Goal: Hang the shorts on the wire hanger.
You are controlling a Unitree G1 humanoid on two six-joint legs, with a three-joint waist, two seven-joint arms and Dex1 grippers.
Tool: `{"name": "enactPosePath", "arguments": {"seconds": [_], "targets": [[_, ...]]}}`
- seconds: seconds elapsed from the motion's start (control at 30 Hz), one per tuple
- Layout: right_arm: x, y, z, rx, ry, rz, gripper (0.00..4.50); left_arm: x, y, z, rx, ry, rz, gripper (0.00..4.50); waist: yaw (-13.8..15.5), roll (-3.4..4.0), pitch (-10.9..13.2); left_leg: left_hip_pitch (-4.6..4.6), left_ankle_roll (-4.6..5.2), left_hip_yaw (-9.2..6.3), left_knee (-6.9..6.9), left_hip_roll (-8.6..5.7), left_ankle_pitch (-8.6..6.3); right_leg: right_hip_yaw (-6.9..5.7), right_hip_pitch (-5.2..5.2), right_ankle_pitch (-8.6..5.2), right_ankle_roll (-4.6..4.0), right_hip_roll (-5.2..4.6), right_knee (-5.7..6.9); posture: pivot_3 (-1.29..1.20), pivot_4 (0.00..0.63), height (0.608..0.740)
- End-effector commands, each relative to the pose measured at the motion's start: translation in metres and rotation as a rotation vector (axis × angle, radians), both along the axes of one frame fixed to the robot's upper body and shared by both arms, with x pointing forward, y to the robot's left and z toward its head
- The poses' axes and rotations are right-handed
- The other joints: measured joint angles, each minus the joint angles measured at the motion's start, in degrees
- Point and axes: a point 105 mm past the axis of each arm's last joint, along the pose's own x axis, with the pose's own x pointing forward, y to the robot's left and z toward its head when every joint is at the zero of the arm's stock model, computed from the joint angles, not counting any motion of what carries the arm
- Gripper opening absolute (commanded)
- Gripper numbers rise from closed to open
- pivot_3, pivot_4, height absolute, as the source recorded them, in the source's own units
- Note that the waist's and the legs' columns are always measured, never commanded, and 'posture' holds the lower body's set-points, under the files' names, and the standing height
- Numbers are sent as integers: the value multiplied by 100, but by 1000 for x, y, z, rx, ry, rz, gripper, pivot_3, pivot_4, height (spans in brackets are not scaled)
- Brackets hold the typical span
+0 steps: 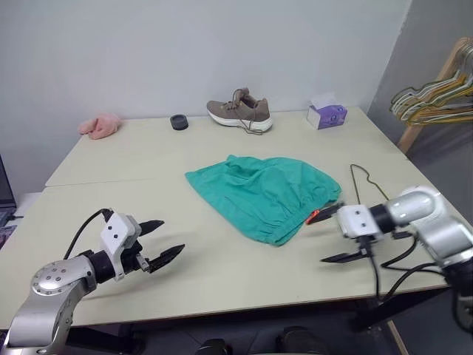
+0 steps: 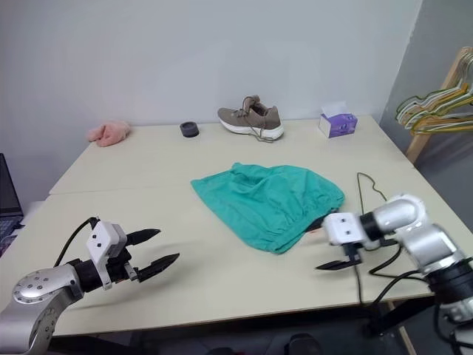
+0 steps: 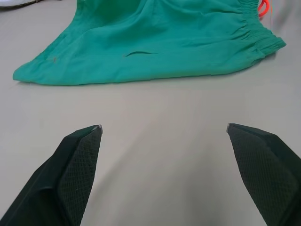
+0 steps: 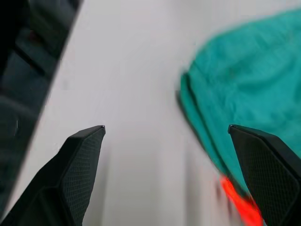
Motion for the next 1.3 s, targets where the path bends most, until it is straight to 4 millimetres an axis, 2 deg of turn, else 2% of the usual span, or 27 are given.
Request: {"name": "enactPosePath", "arguments": {"seconds": [0.03,0.17,0.47,0.53,0.6,0.7,0.73,0.9,1.17,1.3], "targets": [[4,31,-9,62,-49,-91,4465,6,2,13,25,-42,-1,4500,14,-13,-8,3,0,-1,1,-1,1,-1,3,1,2,-1,0,-177,0,740],[23,51,-23,85,-114,-219,4465,9,0,18,30,-47,-3,4500,15,-20,-13,3,-1,-3,3,-4,1,1,1,3,1,-2,1,-175,0,740],[38,60,-46,19,-132,-323,4465,12,-7,24,24,-55,-16,4500,-2,-30,-20,-19,-3,-4,-4,-8,0,-2,-21,16,-23,-6,-4,-178,0,740],[39,62,-47,17,-135,-328,3909,12,-10,25,19,-55,-23,4500,-6,-30,-20,-19,-3,-4,-4,-8,0,-1,-21,14,-21,-6,-4,-179,0,740],[40,66,-46,30,-138,-338,3099,12,-11,25,17,-53,-26,4500,-9,-31,-20,-18,-3,-4,-3,-8,0,-2,-20,4,-2,-5,-2,-184,0,740],[42,71,-44,49,-152,-358,2247,13,-13,24,15,-53,-29,4500,-14,-31,-20,-18,-3,-4,-2,-6,0,-2,-20,4,-1,-3,-1,-185,0,740],[43,71,-42,53,-158,-359,1836,13,-14,24,14,-54,-31,4500,-15,-30,-20,-17,-3,-5,-2,-6,0,-1,-20,4,-1,-3,0,-187,0,740],[47,69,-29,78,-197,-357,172,21,-16,25,37,-82,-37,4500,-43,-31,-20,-17,-3,-4,0,-8,0,-1,-19,4,-2,-3,0,-201,0,740],[40,59,12,109,-203,-286,77,54,-15,30,183,-244,-45,4500,-116,-32,-21,-19,-3,-9,0,-10,0,-5,-18,4,-1,-5,-2,-228,0,740],[30,57,36,132,-187,-249,77,65,-21,19,260,-255,-123,4500,-200,-33,-22,-21,-3,-11,0,-10,0,-7,-18,4,-1,-6,-3,-256,0,740]]}}
